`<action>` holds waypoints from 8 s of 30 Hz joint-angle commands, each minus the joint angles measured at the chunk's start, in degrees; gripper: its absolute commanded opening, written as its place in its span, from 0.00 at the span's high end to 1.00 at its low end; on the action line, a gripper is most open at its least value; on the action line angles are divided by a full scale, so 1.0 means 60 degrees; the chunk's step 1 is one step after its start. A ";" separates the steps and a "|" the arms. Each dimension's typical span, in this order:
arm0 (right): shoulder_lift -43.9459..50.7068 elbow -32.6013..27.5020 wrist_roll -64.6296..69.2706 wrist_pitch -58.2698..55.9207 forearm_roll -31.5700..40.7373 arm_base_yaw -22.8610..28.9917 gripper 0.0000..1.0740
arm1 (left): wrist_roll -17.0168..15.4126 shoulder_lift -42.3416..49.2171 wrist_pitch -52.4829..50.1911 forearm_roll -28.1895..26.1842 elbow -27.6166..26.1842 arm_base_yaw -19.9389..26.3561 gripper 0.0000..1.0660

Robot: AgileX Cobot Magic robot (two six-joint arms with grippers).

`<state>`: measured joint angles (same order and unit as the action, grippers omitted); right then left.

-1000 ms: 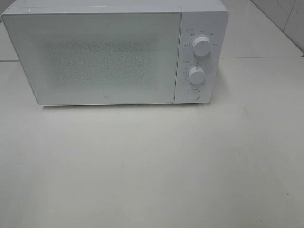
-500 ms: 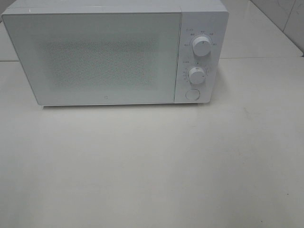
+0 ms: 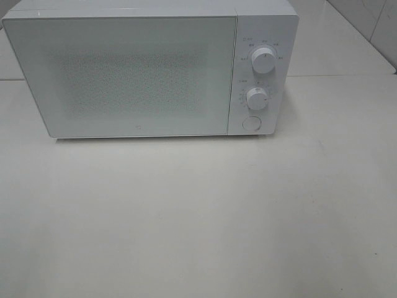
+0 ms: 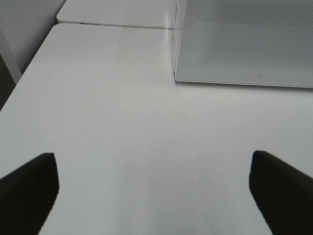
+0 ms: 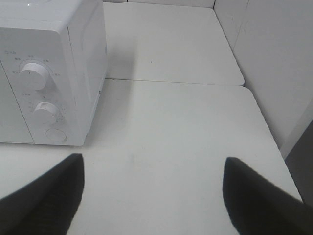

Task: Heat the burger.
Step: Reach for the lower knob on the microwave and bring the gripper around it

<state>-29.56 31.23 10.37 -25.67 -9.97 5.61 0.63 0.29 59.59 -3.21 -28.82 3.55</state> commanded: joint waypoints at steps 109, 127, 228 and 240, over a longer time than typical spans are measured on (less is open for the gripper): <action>-1.3331 0.0754 -0.4756 1.5804 0.9502 0.6388 0.29 | 0.0000 0.0220 -0.0048 -0.0076 0.0029 0.0019 0.08; -1.4133 0.1671 -0.4545 1.5728 0.9081 0.5816 0.29 | 0.0000 0.0220 -0.0048 -0.0076 0.0029 0.0019 0.08; -1.4906 0.2397 1.3149 1.6616 0.5863 0.4870 1.00 | 0.0000 0.0181 -0.0048 -0.0076 0.0029 0.0019 0.08; -1.4906 0.2397 1.3445 1.6635 0.5749 0.4870 1.00 | 0.0000 0.0181 -0.0048 -0.0076 0.0029 0.0019 0.08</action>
<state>-119.75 43.43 89.15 67.67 33.52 34.55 0.63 0.29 59.59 -3.21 -28.82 3.55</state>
